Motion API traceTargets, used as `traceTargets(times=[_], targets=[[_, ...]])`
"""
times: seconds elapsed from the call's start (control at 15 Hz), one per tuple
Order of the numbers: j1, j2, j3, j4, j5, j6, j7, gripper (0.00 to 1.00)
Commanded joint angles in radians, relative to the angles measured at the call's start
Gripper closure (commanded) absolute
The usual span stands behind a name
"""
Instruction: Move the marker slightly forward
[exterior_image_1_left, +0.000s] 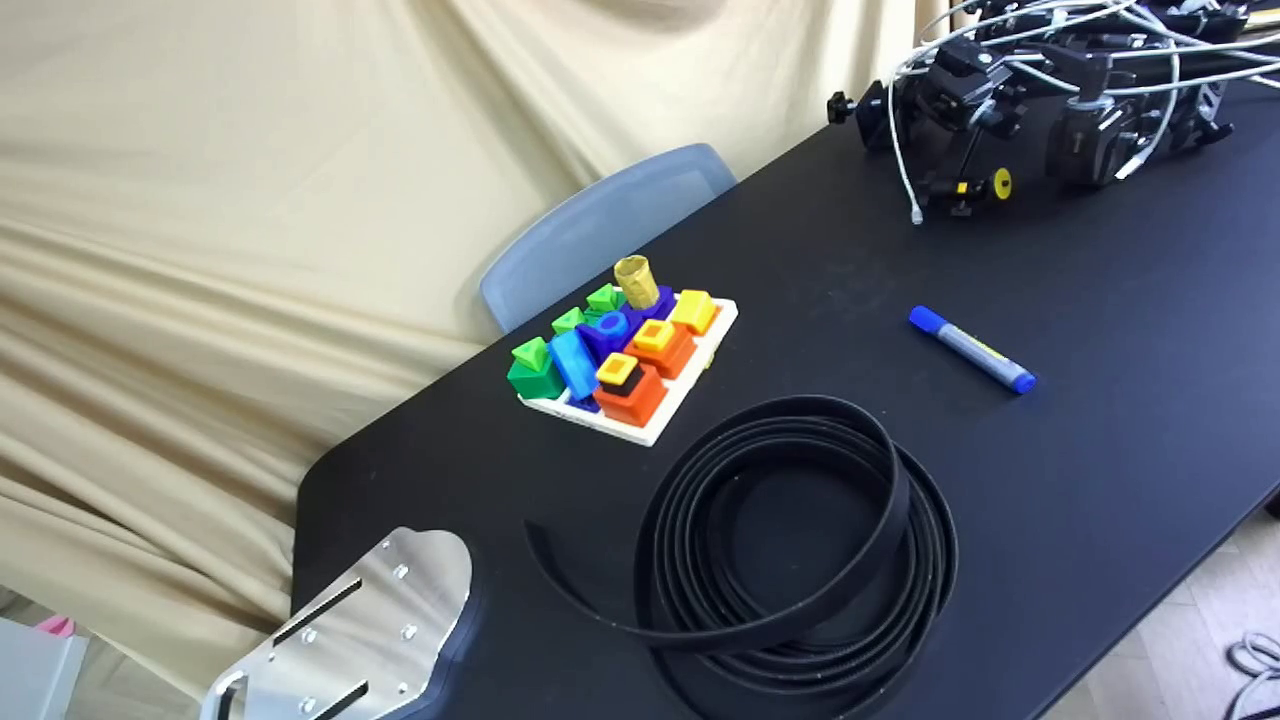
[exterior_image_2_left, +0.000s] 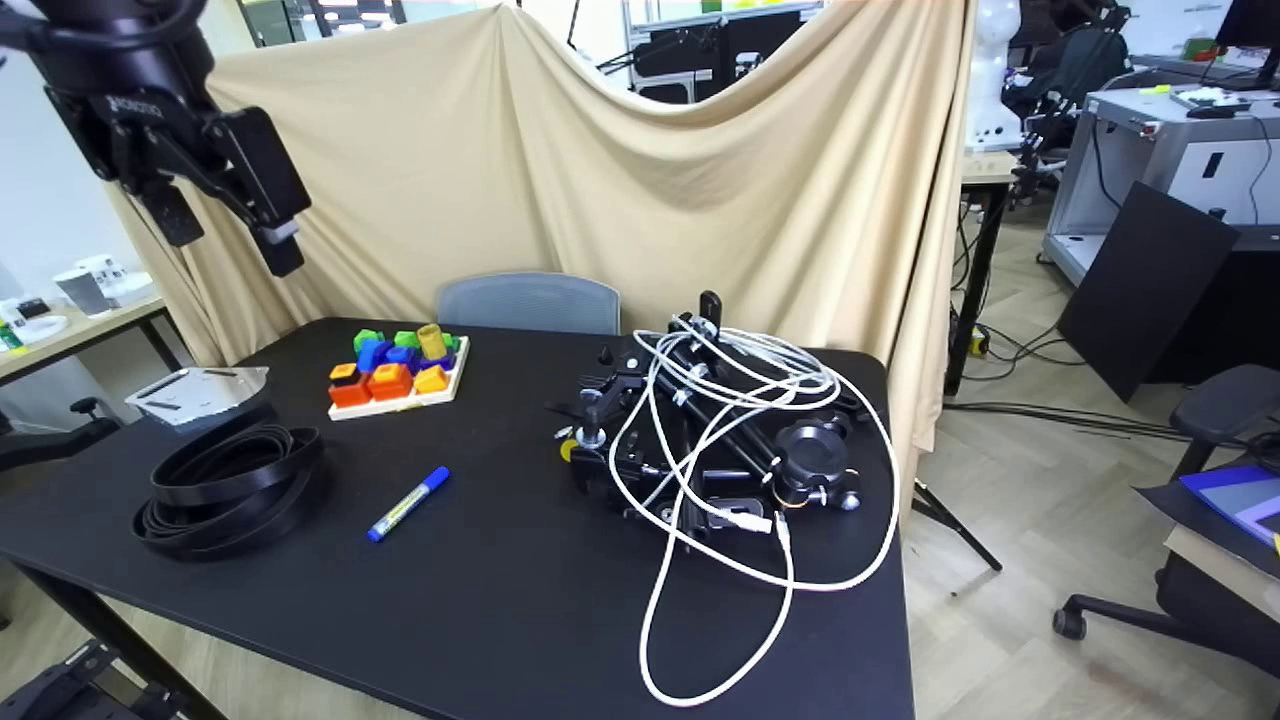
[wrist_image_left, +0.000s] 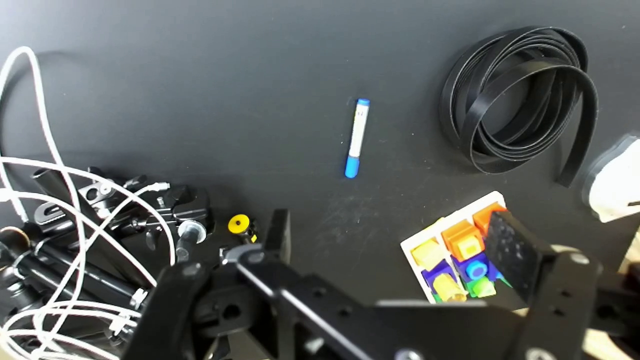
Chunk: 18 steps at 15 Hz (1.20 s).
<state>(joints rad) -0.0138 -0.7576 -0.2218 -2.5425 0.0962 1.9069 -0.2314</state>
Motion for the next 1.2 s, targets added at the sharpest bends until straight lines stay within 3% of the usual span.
traceTargets(times=[0.0,0.8,1.13], targets=[[-0.004,0.055,0.067,-0.059,-0.002,0.114,0.029,0.0],[0.027,0.385,0.272,-0.205,-0.026,0.682,0.225,0.0],[0.036,0.407,0.258,-0.2,-0.028,0.677,0.203,0.0]])
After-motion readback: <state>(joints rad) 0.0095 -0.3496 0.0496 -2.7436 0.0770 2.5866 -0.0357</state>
